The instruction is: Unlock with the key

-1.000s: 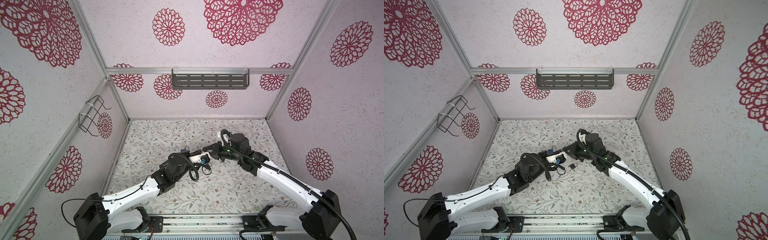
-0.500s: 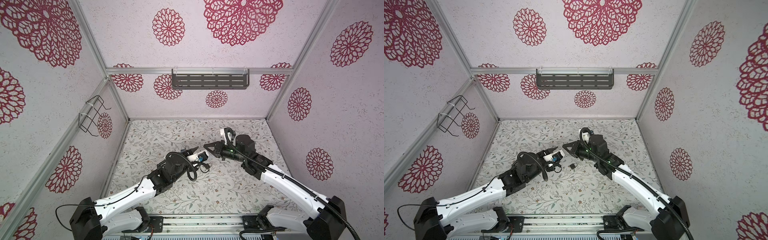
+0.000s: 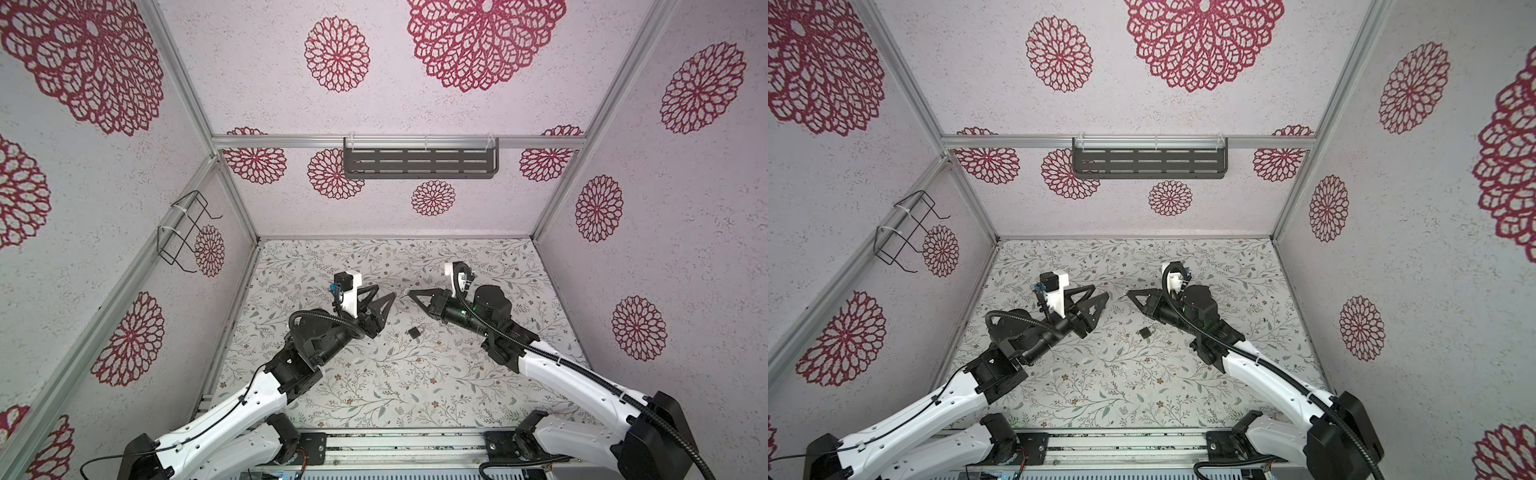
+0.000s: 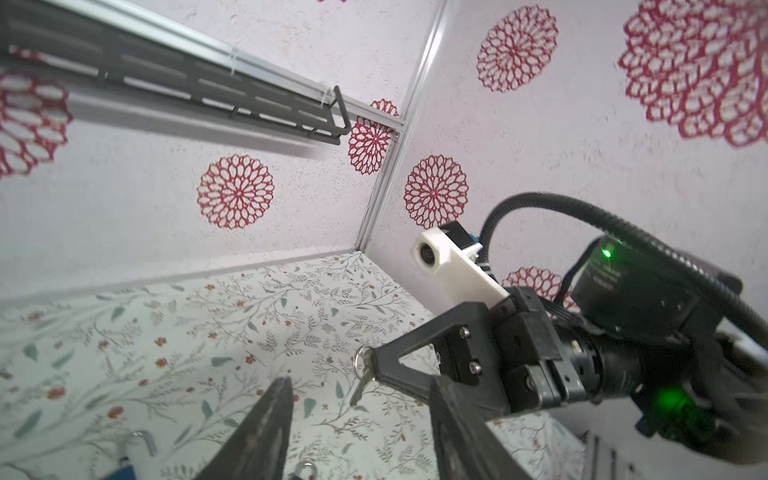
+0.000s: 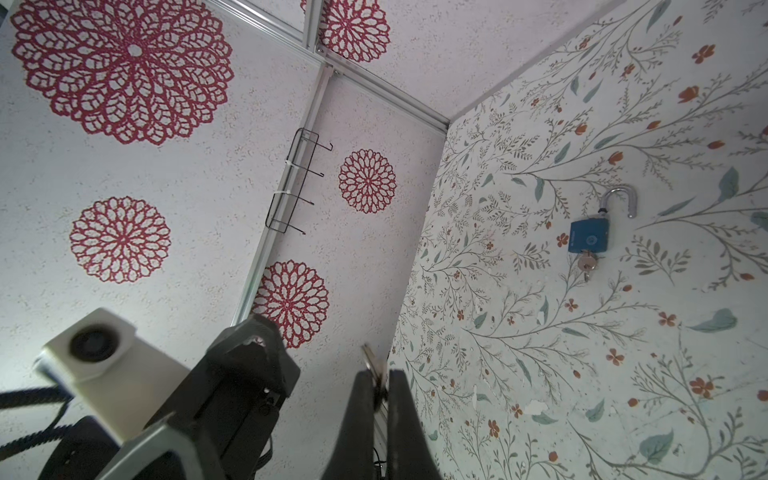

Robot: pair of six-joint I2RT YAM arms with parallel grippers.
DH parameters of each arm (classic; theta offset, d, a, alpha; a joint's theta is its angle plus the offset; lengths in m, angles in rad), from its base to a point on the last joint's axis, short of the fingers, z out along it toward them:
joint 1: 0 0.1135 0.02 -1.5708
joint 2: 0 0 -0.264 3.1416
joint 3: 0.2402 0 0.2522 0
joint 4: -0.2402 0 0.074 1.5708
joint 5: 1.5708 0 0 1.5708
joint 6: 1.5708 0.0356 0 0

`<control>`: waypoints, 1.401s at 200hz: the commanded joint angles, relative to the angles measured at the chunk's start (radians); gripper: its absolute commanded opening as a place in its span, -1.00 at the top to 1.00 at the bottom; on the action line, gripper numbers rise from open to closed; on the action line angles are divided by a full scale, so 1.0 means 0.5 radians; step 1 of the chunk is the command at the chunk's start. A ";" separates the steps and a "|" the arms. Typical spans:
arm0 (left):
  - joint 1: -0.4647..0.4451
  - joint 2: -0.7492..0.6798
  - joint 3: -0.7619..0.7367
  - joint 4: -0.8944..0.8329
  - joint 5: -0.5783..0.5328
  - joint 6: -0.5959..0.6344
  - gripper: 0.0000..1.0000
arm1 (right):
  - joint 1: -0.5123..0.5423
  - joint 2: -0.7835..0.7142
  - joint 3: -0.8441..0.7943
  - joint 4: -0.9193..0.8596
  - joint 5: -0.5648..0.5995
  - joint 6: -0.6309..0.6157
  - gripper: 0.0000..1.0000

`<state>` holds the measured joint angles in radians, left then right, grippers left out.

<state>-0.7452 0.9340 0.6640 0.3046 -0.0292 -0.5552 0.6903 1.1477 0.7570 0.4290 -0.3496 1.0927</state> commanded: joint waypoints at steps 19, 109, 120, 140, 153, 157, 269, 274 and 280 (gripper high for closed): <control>0.076 0.189 -0.061 0.471 0.237 -1.085 0.03 | 0.067 -0.023 -0.013 0.436 0.045 -0.103 1.00; 0.026 0.337 -0.067 0.677 0.260 -1.512 0.27 | 0.104 0.005 -0.066 0.650 0.108 -0.142 1.00; 0.016 0.327 -0.070 0.672 0.251 -1.505 0.29 | 0.105 0.011 -0.077 0.685 0.104 -0.135 1.00; -0.003 0.301 -0.075 0.618 0.223 -1.498 0.32 | 0.106 0.003 -0.073 0.685 0.125 -0.143 1.00; -0.013 0.286 -0.079 0.607 0.215 -1.490 0.35 | 0.106 0.010 -0.076 0.686 0.129 -0.144 1.00; -0.016 0.284 -0.079 0.603 0.215 -1.491 0.34 | 0.107 0.012 -0.076 0.690 0.128 -0.143 1.00; -0.022 0.303 -0.024 0.570 0.232 -1.439 0.60 | 0.113 0.018 -0.064 0.664 0.120 -0.167 1.00; -0.022 0.309 -0.024 0.573 0.234 -1.442 0.60 | 0.113 0.023 -0.064 0.666 0.119 -0.170 1.00; -0.022 0.313 -0.024 0.582 0.233 -1.442 0.60 | 0.114 0.024 -0.063 0.665 0.116 -0.172 1.00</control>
<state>-0.7486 1.0851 0.6380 0.5804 0.0753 -1.2877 0.7425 1.1576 0.7193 0.7136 -0.3061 1.0378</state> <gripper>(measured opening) 0.202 0.043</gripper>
